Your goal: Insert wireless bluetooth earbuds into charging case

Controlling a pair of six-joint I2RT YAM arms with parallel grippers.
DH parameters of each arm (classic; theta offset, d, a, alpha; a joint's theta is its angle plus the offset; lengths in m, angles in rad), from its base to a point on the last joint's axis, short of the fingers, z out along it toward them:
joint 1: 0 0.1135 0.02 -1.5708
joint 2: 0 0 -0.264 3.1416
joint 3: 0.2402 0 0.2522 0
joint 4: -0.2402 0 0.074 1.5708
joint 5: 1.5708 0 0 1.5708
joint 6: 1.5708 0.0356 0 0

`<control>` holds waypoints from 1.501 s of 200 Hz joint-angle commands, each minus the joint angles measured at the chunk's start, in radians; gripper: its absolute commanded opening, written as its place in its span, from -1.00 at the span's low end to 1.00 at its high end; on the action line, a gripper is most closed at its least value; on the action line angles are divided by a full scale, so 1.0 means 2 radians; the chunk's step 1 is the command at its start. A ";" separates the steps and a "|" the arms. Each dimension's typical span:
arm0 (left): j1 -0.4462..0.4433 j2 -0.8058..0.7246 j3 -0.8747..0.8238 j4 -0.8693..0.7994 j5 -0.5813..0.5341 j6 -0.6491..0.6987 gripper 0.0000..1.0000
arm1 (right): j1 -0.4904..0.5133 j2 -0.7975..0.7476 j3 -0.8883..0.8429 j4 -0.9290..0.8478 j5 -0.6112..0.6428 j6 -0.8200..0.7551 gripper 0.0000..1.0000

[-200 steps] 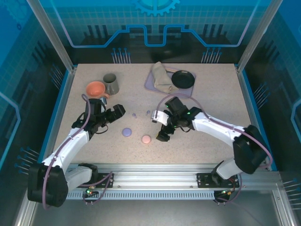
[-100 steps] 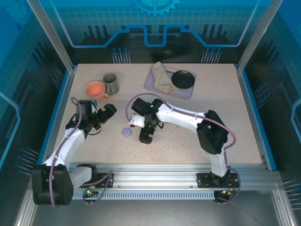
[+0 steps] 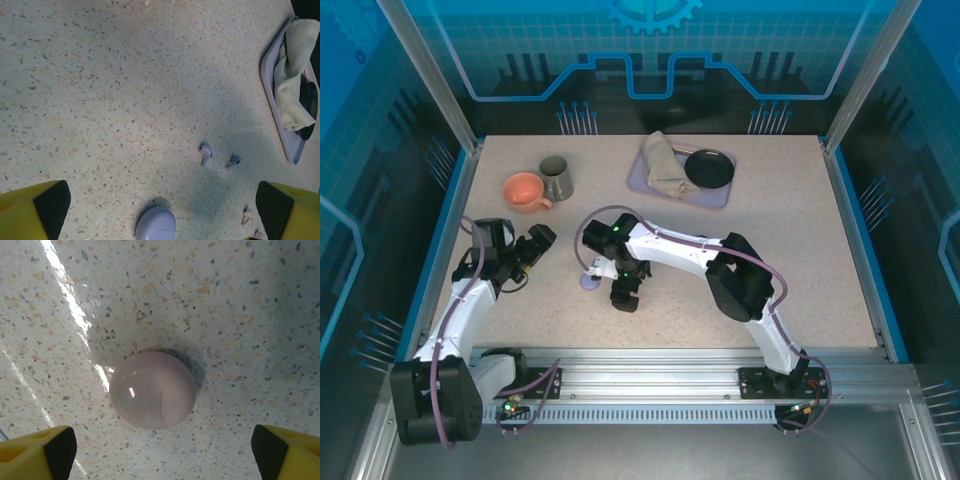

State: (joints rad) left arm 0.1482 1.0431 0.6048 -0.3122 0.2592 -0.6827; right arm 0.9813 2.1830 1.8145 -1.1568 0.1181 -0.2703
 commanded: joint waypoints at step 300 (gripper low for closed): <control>0.011 -0.016 0.004 -0.038 -0.002 -0.003 0.98 | 0.036 0.067 -0.007 0.019 0.024 -0.006 0.26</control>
State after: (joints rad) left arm 0.1566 1.0382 0.6048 -0.3618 0.2588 -0.6823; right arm 1.0233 2.2902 1.8336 -1.1393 0.1661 -0.2874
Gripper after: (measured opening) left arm 0.990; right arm 0.634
